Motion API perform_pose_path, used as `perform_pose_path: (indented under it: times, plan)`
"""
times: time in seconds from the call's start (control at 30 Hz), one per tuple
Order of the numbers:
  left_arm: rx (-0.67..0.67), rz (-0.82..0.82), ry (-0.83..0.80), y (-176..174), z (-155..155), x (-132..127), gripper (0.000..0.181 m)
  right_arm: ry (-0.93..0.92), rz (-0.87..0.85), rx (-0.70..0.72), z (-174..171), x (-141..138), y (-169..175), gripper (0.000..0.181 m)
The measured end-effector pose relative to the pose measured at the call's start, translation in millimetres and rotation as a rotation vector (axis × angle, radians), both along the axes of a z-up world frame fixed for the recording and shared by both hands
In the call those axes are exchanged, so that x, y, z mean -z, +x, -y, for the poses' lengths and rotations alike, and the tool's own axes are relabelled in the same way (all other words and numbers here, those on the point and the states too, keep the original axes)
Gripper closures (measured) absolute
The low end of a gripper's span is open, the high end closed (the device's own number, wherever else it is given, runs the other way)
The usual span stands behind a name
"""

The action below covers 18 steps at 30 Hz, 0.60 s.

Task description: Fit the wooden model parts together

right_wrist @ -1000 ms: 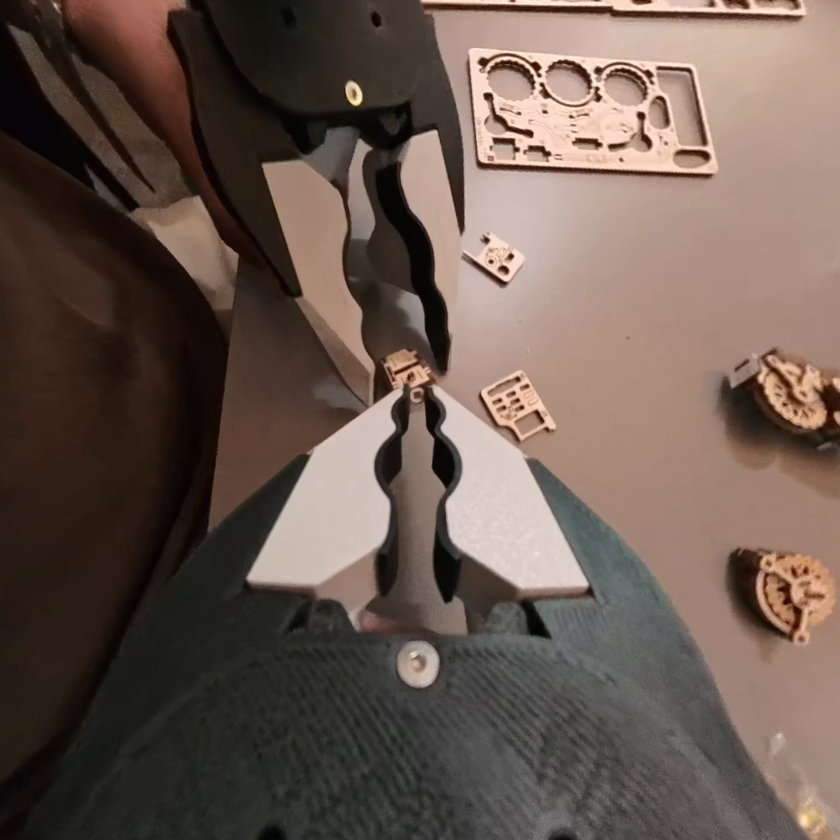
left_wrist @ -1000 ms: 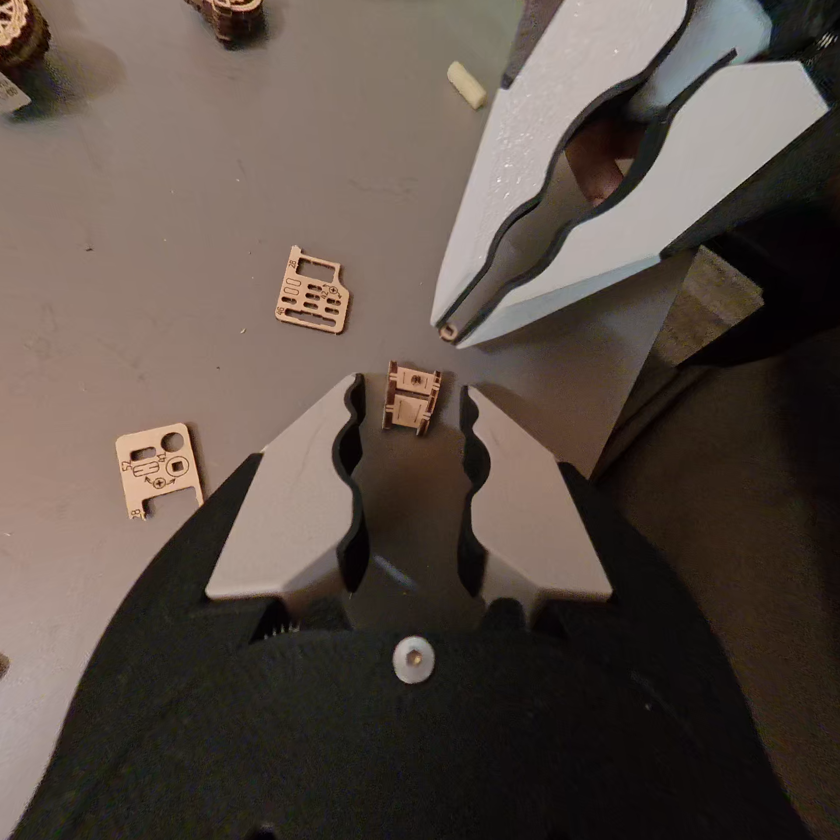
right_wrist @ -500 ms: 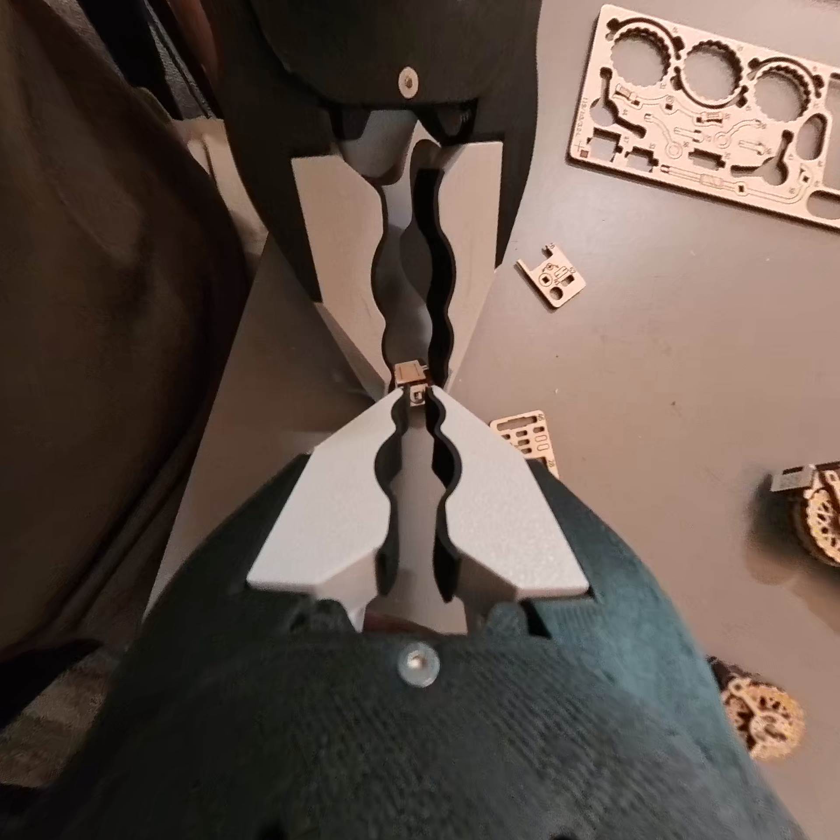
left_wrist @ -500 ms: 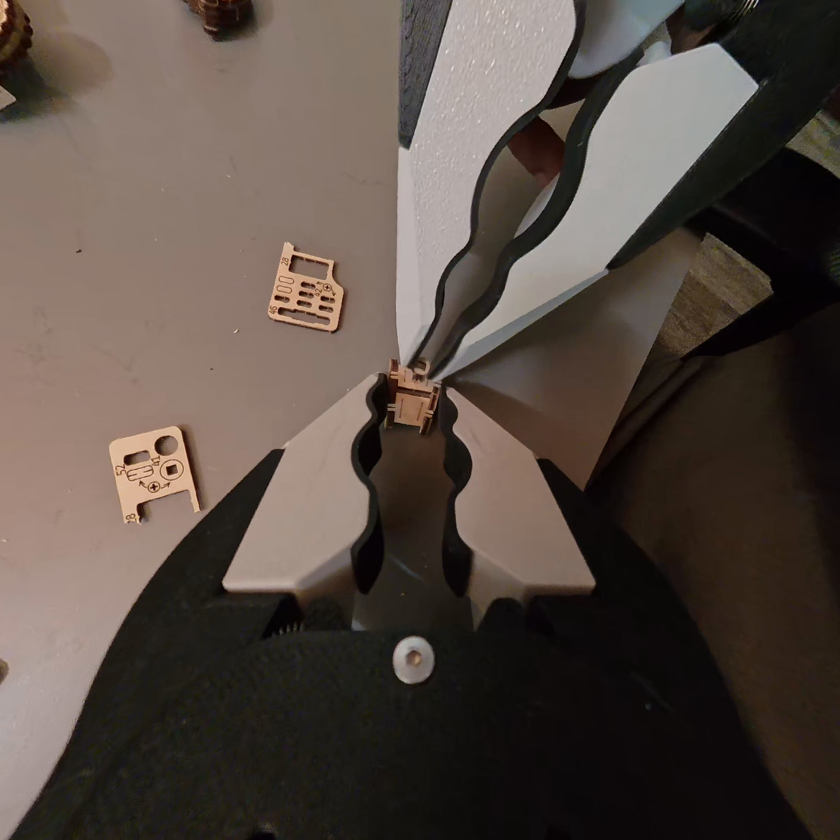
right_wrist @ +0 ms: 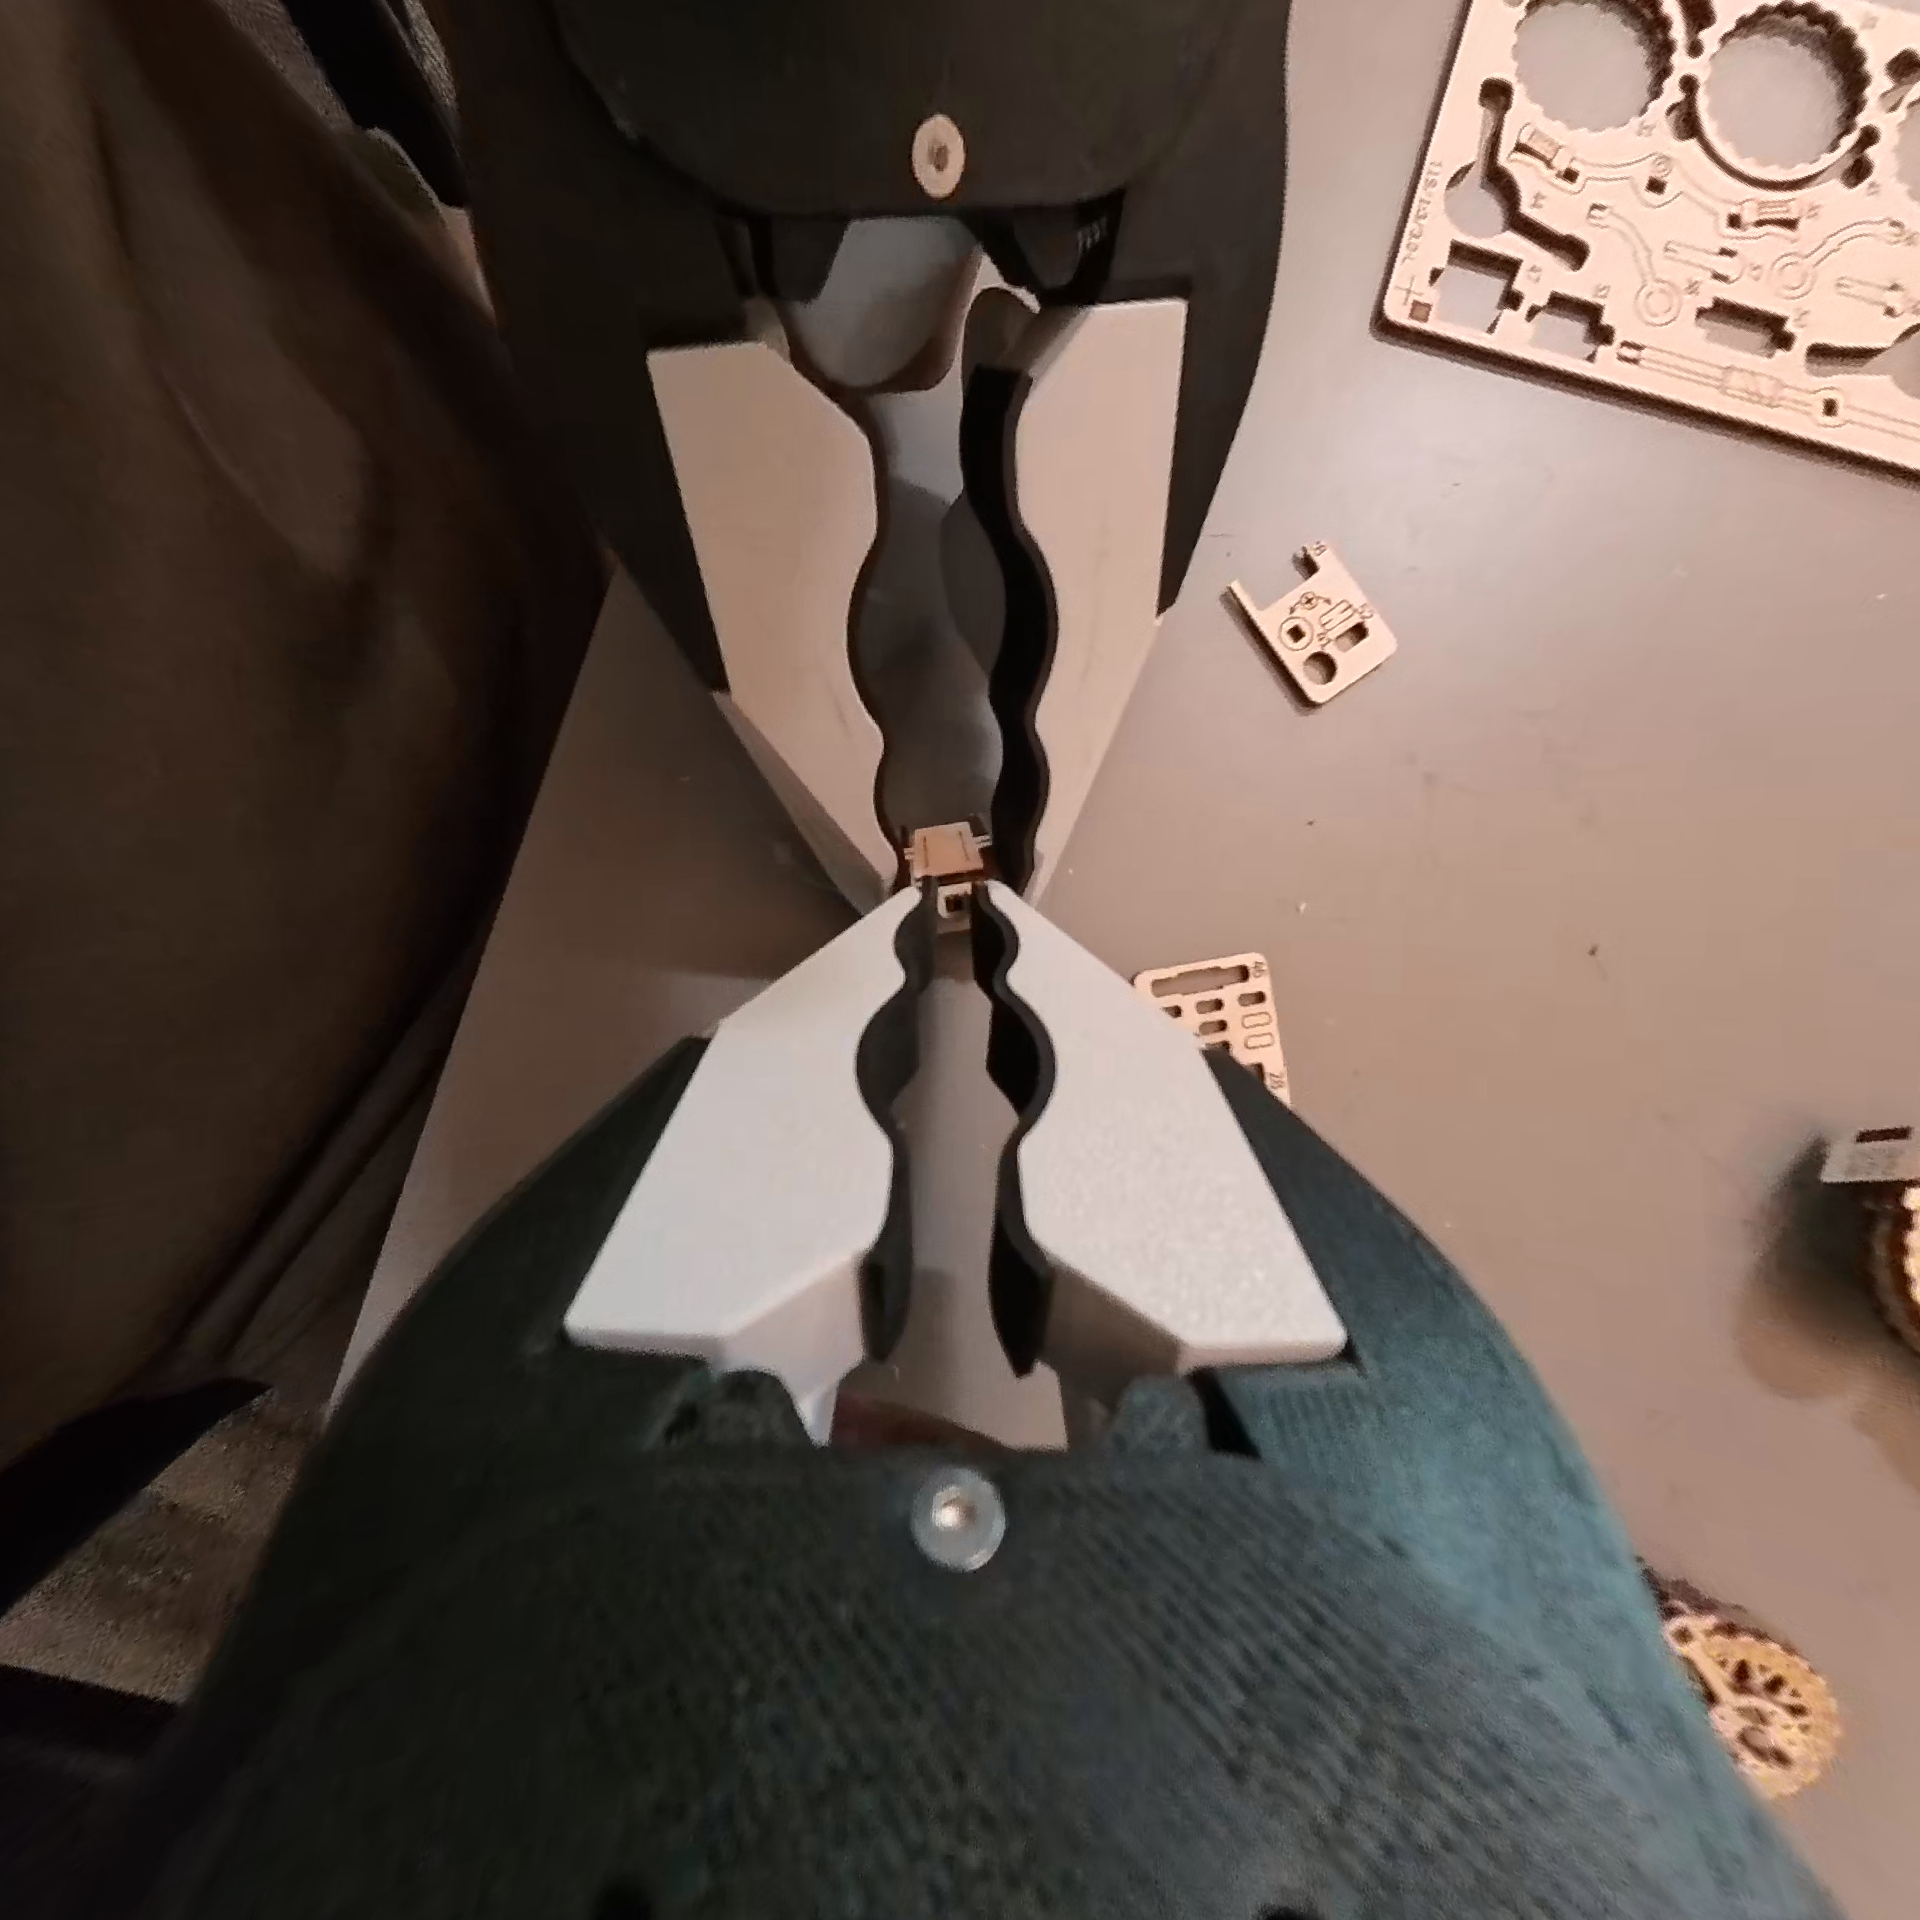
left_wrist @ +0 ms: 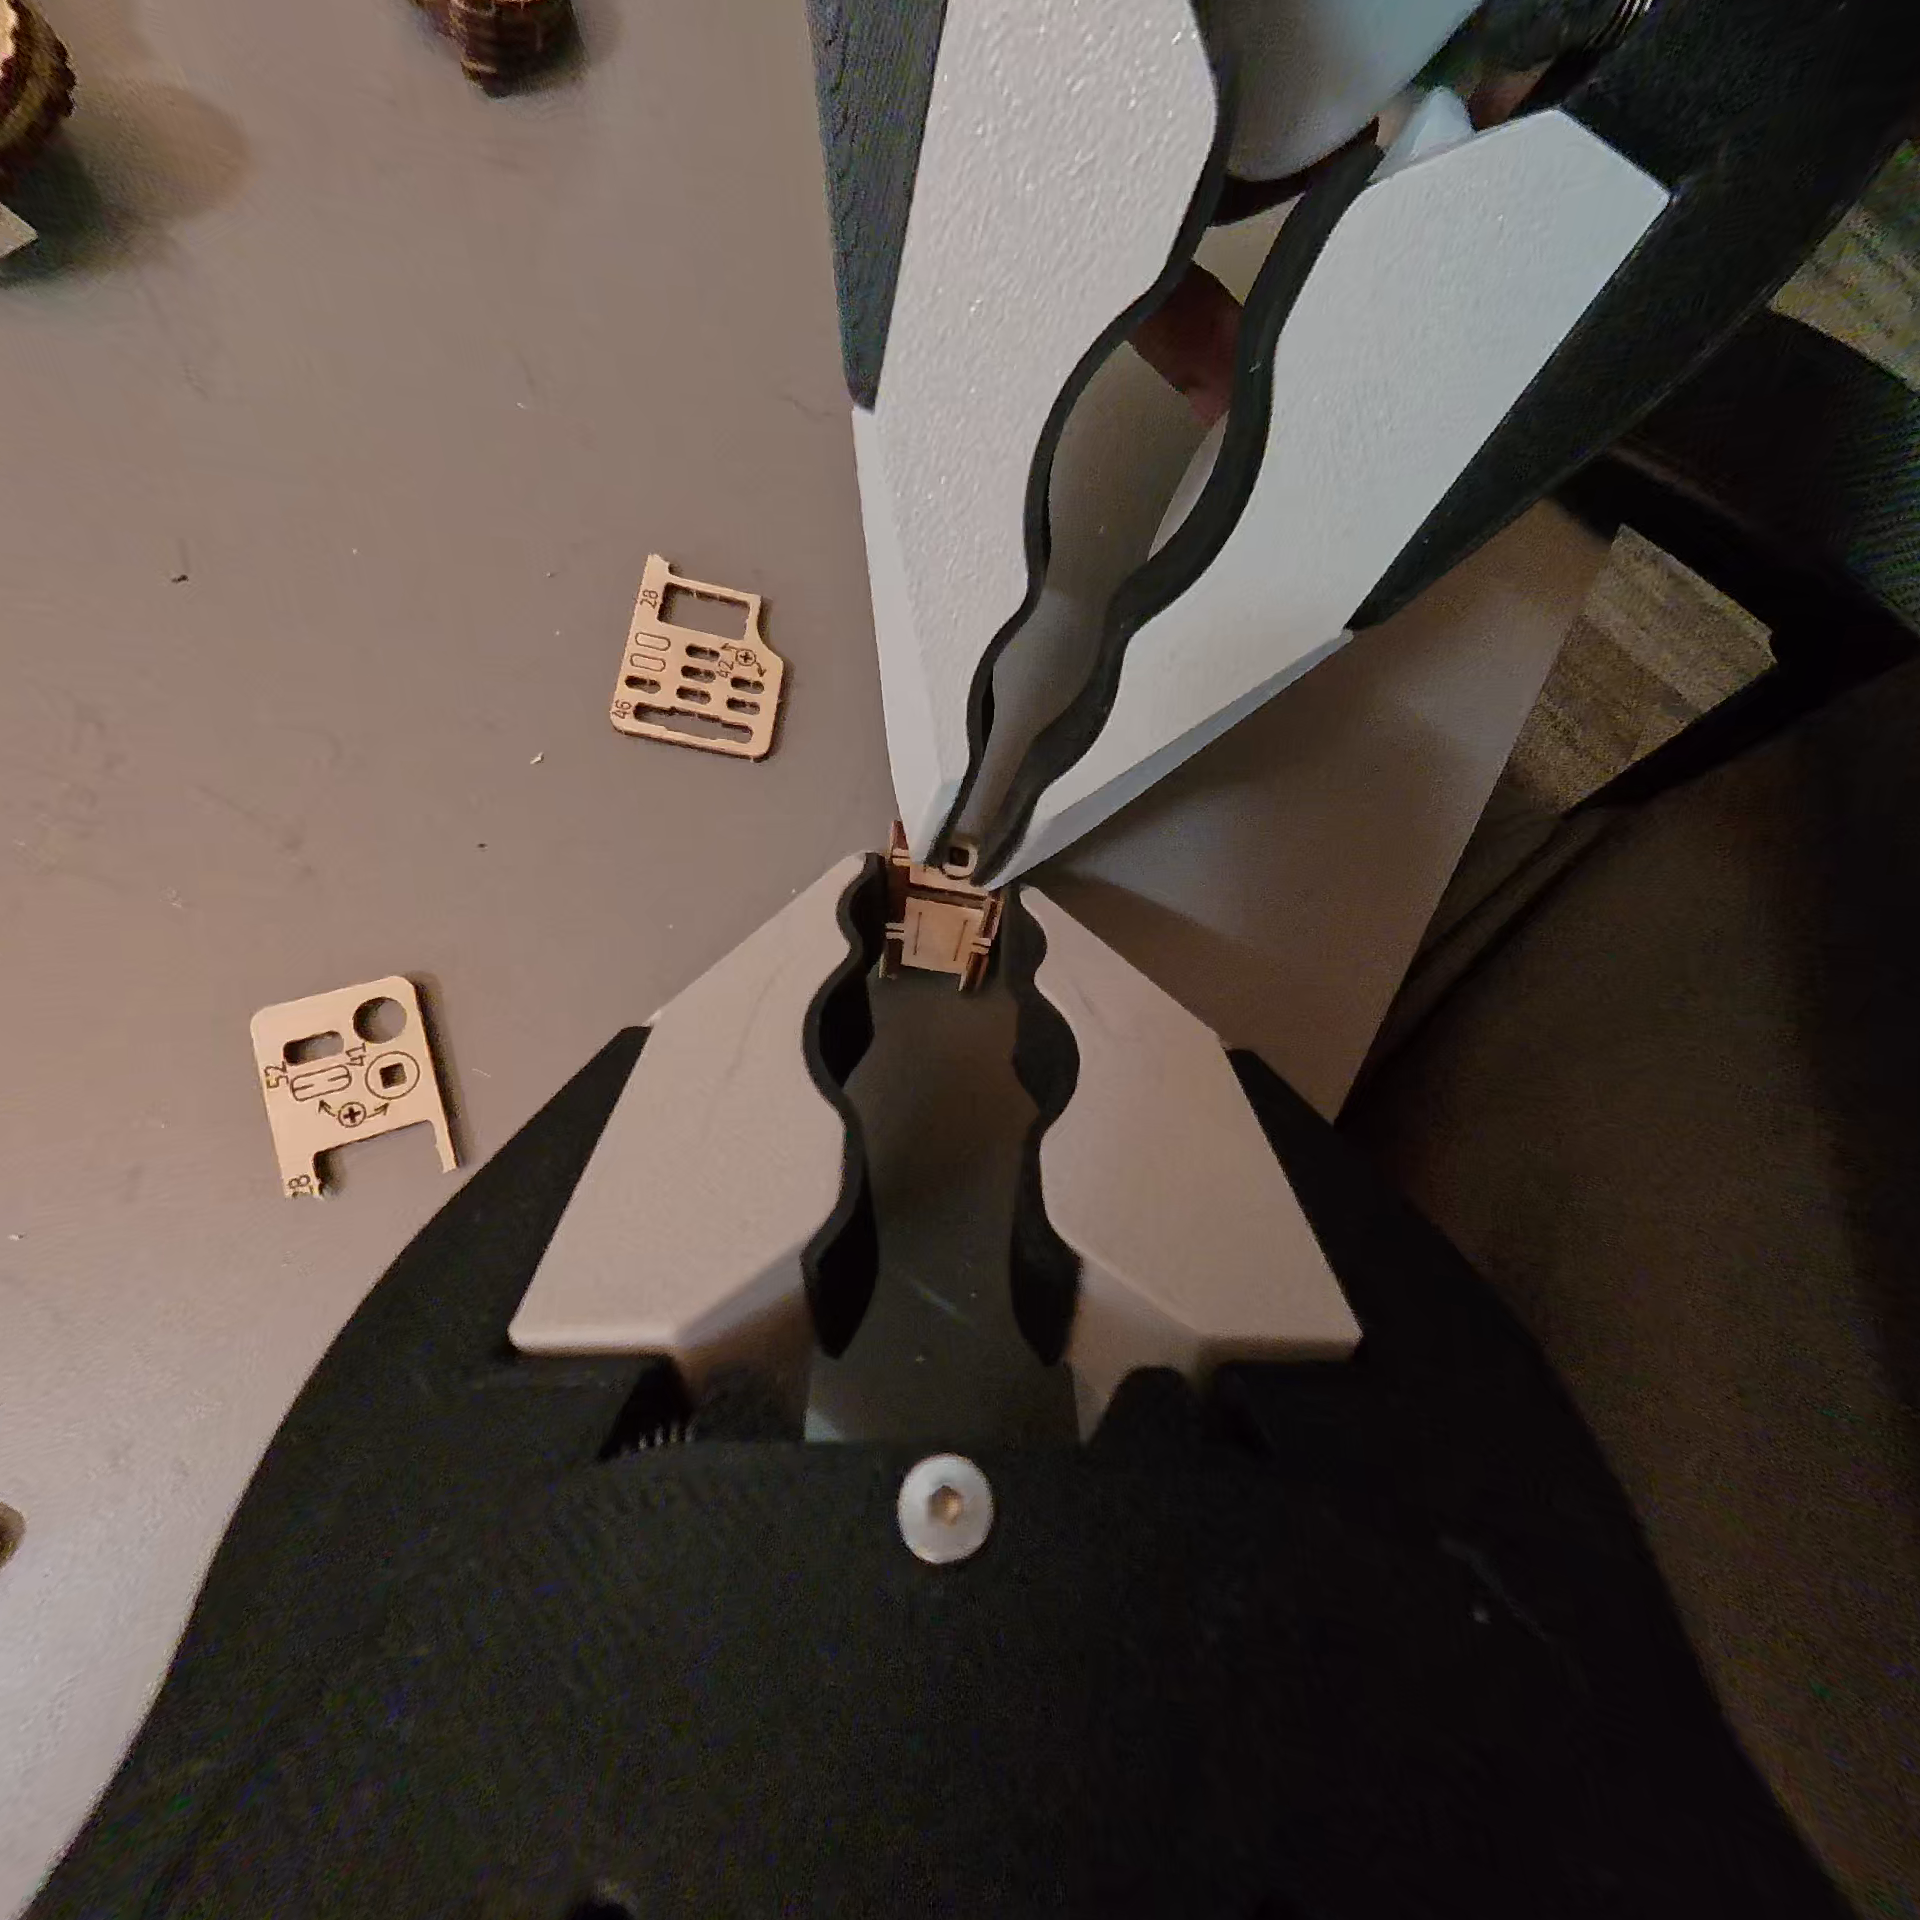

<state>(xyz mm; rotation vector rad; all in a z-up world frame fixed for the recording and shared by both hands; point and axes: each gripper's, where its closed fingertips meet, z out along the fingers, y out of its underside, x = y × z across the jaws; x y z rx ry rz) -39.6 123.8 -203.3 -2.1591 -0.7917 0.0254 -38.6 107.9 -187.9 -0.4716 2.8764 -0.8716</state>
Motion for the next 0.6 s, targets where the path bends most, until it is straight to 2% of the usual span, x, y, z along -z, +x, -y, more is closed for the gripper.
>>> perform_pose_path:
  times: [0.3,0.6]
  plan:
    - [0.000,-0.004,-0.003,-0.1,0.0,0.1,0.161,0.038,0.002,-0.012,-0.1,1.0,0.3,0.177]
    - [0.000,-0.003,-0.002,-0.1,-0.1,0.1,0.161,-0.015,-0.010,0.010,0.4,0.2,0.1,0.176]
